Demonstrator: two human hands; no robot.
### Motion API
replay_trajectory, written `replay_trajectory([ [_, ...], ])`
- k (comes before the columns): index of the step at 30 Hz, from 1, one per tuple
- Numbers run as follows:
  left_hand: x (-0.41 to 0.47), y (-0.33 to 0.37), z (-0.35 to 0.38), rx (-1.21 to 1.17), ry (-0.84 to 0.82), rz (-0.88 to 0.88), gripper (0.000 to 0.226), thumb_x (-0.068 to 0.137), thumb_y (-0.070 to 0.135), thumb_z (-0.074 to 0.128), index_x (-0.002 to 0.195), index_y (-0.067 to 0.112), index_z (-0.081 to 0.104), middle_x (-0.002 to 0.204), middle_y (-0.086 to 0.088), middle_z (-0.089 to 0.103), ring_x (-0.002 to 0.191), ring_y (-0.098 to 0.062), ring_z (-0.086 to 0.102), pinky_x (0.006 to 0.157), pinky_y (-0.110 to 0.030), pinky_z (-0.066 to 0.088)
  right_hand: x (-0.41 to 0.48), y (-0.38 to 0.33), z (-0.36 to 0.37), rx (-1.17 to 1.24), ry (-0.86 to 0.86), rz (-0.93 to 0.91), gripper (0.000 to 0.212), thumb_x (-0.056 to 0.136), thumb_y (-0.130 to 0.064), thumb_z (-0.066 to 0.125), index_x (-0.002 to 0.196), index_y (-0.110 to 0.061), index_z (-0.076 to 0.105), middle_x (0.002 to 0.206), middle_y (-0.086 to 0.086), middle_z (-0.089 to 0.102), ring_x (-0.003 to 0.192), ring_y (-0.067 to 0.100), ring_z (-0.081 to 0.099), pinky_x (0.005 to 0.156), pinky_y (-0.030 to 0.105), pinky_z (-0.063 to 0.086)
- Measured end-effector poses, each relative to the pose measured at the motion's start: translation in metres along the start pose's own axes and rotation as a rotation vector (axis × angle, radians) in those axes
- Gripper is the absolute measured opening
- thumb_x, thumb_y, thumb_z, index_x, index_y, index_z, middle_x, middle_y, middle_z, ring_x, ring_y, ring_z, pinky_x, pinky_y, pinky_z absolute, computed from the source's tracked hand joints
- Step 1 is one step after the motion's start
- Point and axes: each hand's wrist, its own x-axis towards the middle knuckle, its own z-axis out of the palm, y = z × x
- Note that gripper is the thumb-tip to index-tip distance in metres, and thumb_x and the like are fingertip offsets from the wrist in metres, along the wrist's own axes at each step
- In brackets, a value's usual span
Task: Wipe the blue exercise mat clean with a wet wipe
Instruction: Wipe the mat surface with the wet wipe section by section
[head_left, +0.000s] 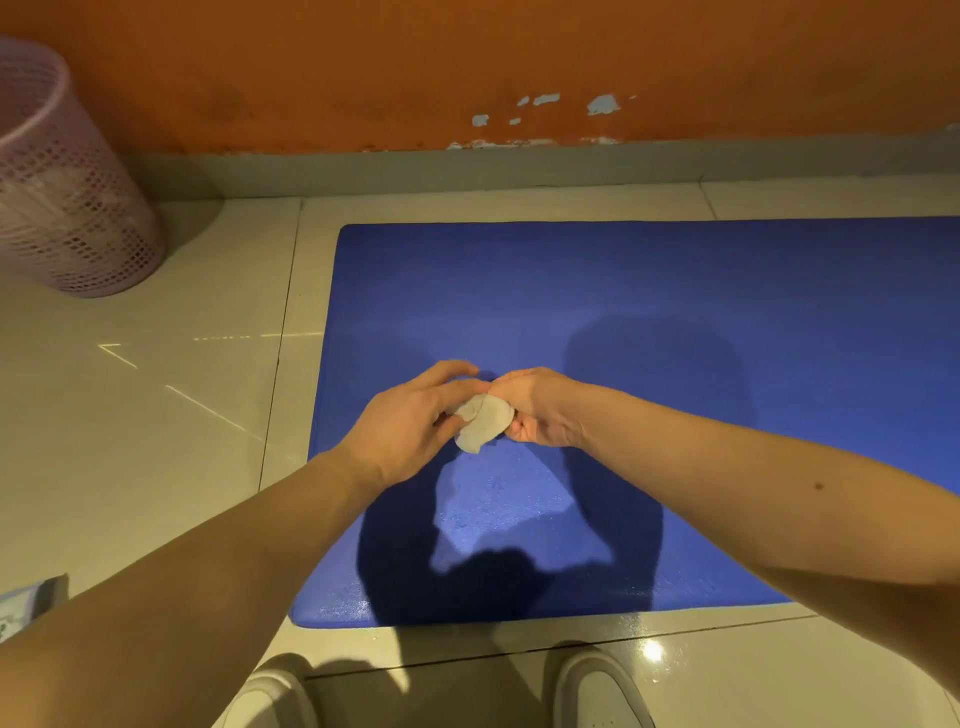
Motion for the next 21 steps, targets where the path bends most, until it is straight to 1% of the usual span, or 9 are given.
replay_trajectory([
  [2, 0.001, 0.0, 0.002, -0.053, 0.059, -0.103, 0.022, 0.097, 0.027, 0.06, 0.118, 0.032, 0.066, 0.122, 0.019, 0.056, 0.09, -0.01, 0.06, 0.078, -0.038, 0.055, 0.002, 0.004, -0.005, 0.069, -0.072, -0.01, 0.019, 0.093, -0.02, 0.073, 0.106, -0.006, 0.07, 0.098, 0.013, 0.075, 0.08, 0.019, 0.066, 0.079, 0.024, 0.053],
  [4, 0.003, 0.001, 0.002, -0.125, 0.122, -0.255, 0.011, 0.096, 0.028, 0.062, 0.106, 0.027, 0.067, 0.1, 0.015, 0.061, 0.082, -0.01, 0.058, 0.076, -0.037, 0.053, -0.001, 0.005, -0.008, 0.081, -0.093, -0.038, 0.026, 0.1, -0.031, 0.065, 0.108, -0.006, 0.067, 0.089, 0.008, 0.07, 0.073, 0.016, 0.065, 0.068, 0.021, 0.053],
  [5, 0.005, 0.001, 0.002, -0.158, 0.14, -0.325, 0.009, 0.095, 0.029, 0.062, 0.103, 0.027, 0.066, 0.093, 0.014, 0.062, 0.079, -0.01, 0.058, 0.074, -0.035, 0.053, -0.001, 0.005, -0.01, 0.074, -0.087, -0.077, 0.032, 0.101, -0.037, 0.063, 0.11, -0.007, 0.066, 0.094, 0.007, 0.07, 0.081, 0.017, 0.068, 0.072, 0.022, 0.055],
  [7, 0.009, 0.001, 0.002, -0.212, 0.134, -0.403, 0.008, 0.095, 0.031, 0.063, 0.1, 0.025, 0.065, 0.083, 0.012, 0.063, 0.073, -0.01, 0.059, 0.067, -0.03, 0.049, 0.001, 0.006, -0.011, 0.059, -0.1, -0.216, 0.044, 0.098, -0.041, 0.065, 0.13, -0.011, 0.062, 0.127, 0.005, 0.067, 0.116, 0.019, 0.065, 0.095, 0.032, 0.056],
  [9, 0.012, 0.0, 0.003, -0.286, 0.113, -0.433, 0.004, 0.095, 0.028, 0.063, 0.095, 0.024, 0.065, 0.077, 0.01, 0.064, 0.067, -0.01, 0.058, 0.064, -0.026, 0.045, 0.001, 0.008, -0.01, -0.034, -0.128, -0.359, 0.053, 0.095, -0.031, 0.072, 0.143, -0.018, 0.055, 0.144, 0.0, 0.058, 0.132, 0.017, 0.056, 0.11, 0.038, 0.047],
  [12, 0.018, -0.002, 0.006, -0.454, 0.147, -0.504, 0.005, 0.094, 0.026, 0.066, 0.093, 0.022, 0.066, 0.081, 0.006, 0.069, 0.071, -0.013, 0.064, 0.067, -0.026, 0.054, 0.004, 0.006, -0.009, -0.16, -0.08, -0.444, 0.025, 0.094, -0.013, 0.073, 0.116, -0.004, 0.07, 0.119, 0.018, 0.072, 0.113, 0.032, 0.069, 0.101, 0.044, 0.055],
  [16, 0.032, -0.012, 0.012, -0.673, 0.248, -0.657, 0.014, 0.099, 0.021, 0.062, 0.096, 0.01, 0.07, 0.079, 0.0, 0.072, 0.062, -0.008, 0.063, 0.065, -0.029, 0.056, 0.02, -0.002, -0.013, 0.071, -0.028, -0.372, 0.005, 0.095, -0.006, 0.07, 0.096, -0.003, 0.065, 0.105, 0.021, 0.072, 0.093, 0.029, 0.074, 0.079, 0.037, 0.064],
  [18, 0.04, -0.03, 0.017, -0.521, 0.245, -0.731, 0.017, 0.1, 0.023, 0.06, 0.105, 0.011, 0.07, 0.095, -0.003, 0.074, 0.078, -0.015, 0.067, 0.081, -0.037, 0.058, 0.035, -0.011, -0.021, 0.083, 0.116, -0.388, 0.011, 0.095, -0.006, 0.069, 0.088, -0.007, 0.061, 0.101, 0.019, 0.069, 0.094, 0.031, 0.072, 0.078, 0.042, 0.064],
  [21, 0.048, -0.056, 0.022, -0.098, 0.039, -0.753, 0.042, 0.095, 0.029, 0.067, 0.133, 0.015, 0.059, 0.135, -0.006, 0.058, 0.118, -0.03, 0.058, 0.099, -0.043, 0.051, 0.059, -0.032, -0.046, -0.3, 0.539, -0.516, 0.014, 0.093, -0.015, 0.066, 0.085, -0.012, 0.054, 0.085, 0.006, 0.061, 0.081, 0.026, 0.061, 0.069, 0.037, 0.052],
])
